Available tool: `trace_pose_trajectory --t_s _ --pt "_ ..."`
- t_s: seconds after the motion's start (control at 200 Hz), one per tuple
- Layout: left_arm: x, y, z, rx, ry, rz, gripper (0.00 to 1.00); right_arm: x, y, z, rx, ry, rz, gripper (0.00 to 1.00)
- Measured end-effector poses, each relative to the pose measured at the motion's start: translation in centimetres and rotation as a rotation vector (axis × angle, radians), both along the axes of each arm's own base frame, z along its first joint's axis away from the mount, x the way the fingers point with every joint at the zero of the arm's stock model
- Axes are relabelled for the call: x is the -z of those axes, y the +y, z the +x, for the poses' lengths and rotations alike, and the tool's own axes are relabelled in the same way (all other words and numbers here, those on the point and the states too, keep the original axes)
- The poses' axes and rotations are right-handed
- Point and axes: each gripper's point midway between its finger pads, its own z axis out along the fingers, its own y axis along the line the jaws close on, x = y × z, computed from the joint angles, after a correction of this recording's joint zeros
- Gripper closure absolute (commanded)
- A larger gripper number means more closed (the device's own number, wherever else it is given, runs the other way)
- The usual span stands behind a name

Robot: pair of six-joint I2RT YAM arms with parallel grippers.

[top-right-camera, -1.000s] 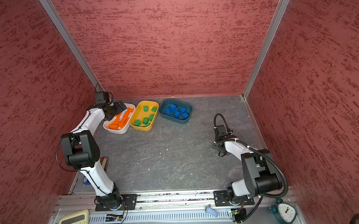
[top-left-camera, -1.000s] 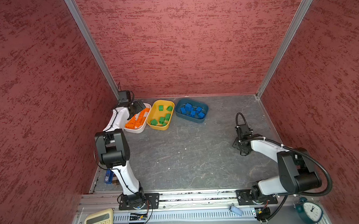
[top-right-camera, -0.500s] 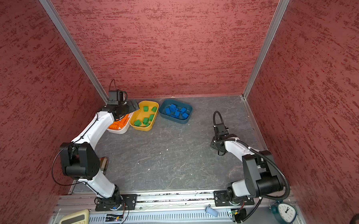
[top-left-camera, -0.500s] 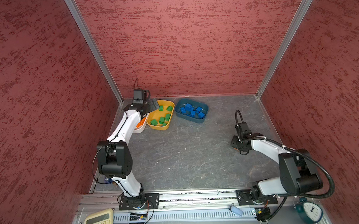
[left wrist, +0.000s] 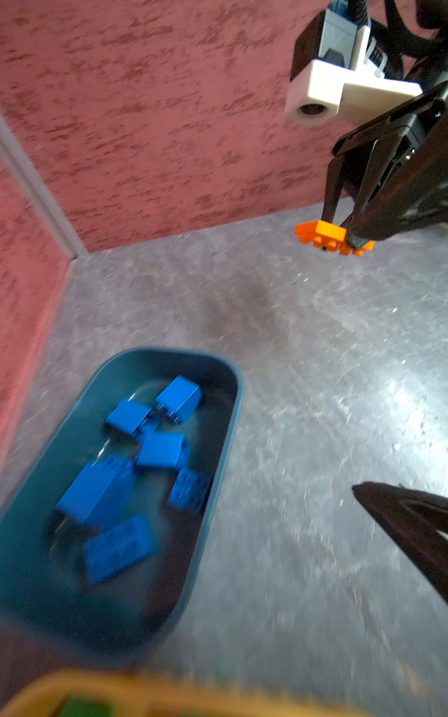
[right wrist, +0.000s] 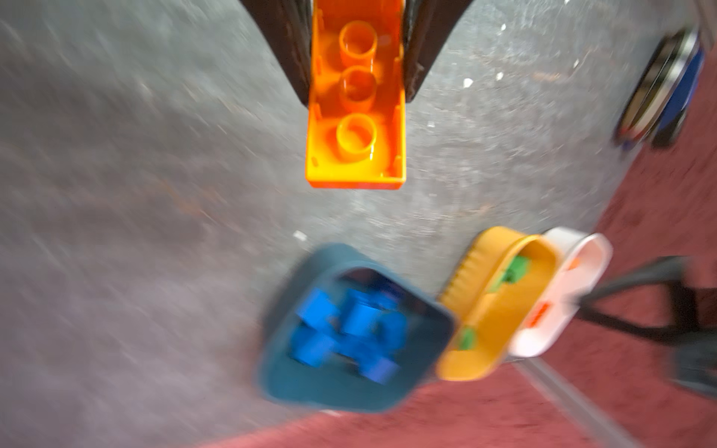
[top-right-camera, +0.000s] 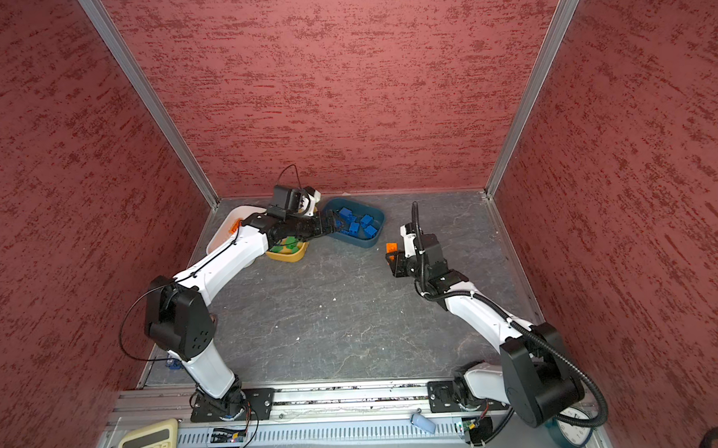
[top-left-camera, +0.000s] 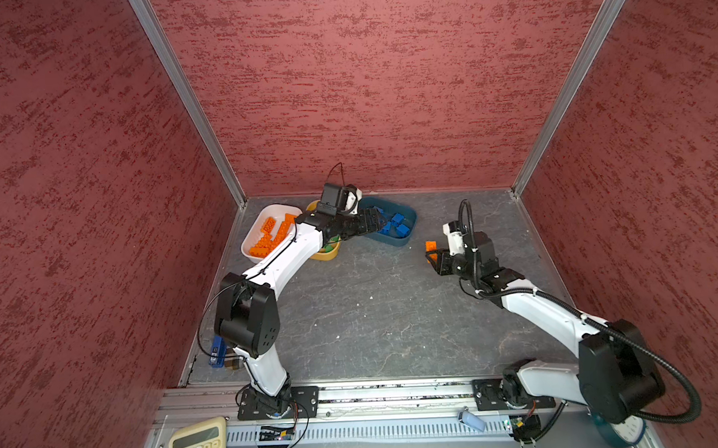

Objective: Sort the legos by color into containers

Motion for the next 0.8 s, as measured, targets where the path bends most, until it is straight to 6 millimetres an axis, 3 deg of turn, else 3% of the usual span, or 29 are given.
trace_pose_trajectory --t_s 0.07,0.17,0.341,0.421,0.501,0.516,0.546,0.631,0.691,0.756,0.801 --pt "0.7 -2.2 -1.5 0.062 0.041 -0.021 0.08 -1.0 1.7 -0.4 -0.086 -0.068 0.002 0.81" --pt "1.2 -4.6 -3.5 0.129 0.084 -0.048 0.21 -1.7 3.6 -0.8 -0.181 -0.134 0.003 0.81" --pt "1.6 -6.1 -4.4 0.175 0.129 -0.089 0.49 -1.7 6.0 -1.3 -0.29 -0.191 0.006 0.81" --pt "1.6 -6.3 -4.6 0.198 0.13 -0.101 0.65 -2.0 6.7 -0.9 -0.305 -0.203 0.009 0.81" --pt "1.4 -6.5 -4.8 0.218 0.129 -0.111 0.94 -2.4 7.1 -0.6 -0.311 -0.214 0.014 0.8" --pt "1.3 -6.5 -4.7 0.219 0.124 -0.11 1.0 -2.4 7.2 -0.5 -0.312 -0.215 0.016 0.78" --pt "1.4 -6.2 -4.5 0.211 0.115 -0.096 1.0 -2.5 7.2 -0.5 -0.311 -0.219 0.017 0.73" --pt "1.3 -5.7 -4.2 0.21 0.104 -0.087 1.0 -2.6 7.3 -0.4 -0.31 -0.222 0.021 0.44" --pt "1.3 -4.9 -3.9 0.195 0.096 -0.067 1.0 -2.7 7.3 -0.4 -0.311 -0.224 0.019 0.29" --pt "1.3 -2.8 -2.7 0.137 0.073 -0.031 1.0 -2.7 6.9 -0.1 -0.285 -0.222 -0.004 0.18" --pt "1.2 0.1 -1.0 0.056 0.049 0.007 1.0 -2.8 6.1 0.2 -0.244 -0.222 -0.033 0.09"
